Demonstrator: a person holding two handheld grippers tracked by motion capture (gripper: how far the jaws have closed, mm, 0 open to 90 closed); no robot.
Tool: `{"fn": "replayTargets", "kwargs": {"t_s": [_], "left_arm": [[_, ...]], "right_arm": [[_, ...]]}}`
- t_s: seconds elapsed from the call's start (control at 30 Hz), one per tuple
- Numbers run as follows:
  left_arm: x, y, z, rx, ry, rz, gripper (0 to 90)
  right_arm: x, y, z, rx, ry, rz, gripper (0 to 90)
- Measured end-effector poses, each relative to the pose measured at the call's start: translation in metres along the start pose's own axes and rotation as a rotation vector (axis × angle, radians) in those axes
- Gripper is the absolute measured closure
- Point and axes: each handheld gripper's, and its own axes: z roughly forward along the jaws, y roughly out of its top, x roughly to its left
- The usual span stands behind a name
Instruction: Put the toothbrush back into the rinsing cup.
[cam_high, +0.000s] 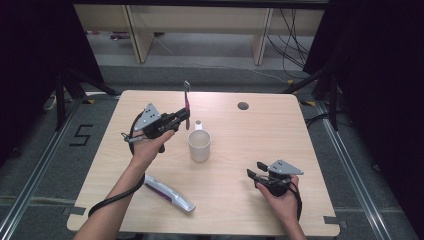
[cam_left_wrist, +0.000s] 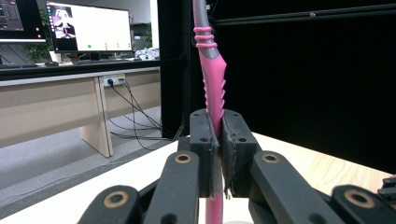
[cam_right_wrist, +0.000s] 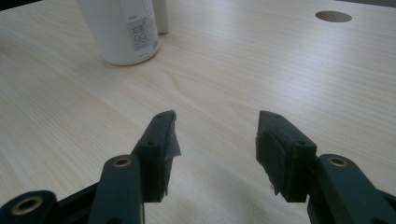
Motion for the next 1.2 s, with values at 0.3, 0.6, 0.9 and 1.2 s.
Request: {"fn": "replayTargets", "kwargs": {"t_s": [0.3, 0.6, 0.9, 1.2], "left_arm": [[0.001, 0.004, 0.009, -0.011, 0.003, -0.004, 83.7], [0.004, 0.006, 0.02, -0.017, 0.006, -0.006, 83.7], [0.005, 0.005, 0.031, -0.017, 0.005, -0.012, 83.6], [0.006, 0.002, 0.04, -0.019, 0.007, -0.018, 83.6]], "right_arm": [[0.0, 0.0, 0.0, 0.004, 0.004, 0.0, 48.2], [0.002, 0.0, -0.001, 0.013, 0.009, 0.029, 48.2], [0.004, 0.0, -0.002, 0.025, 0.009, 0.054, 48.2], [0.003, 0.0, -0.001, 0.014, 0.01, 0.028, 48.2]]}}
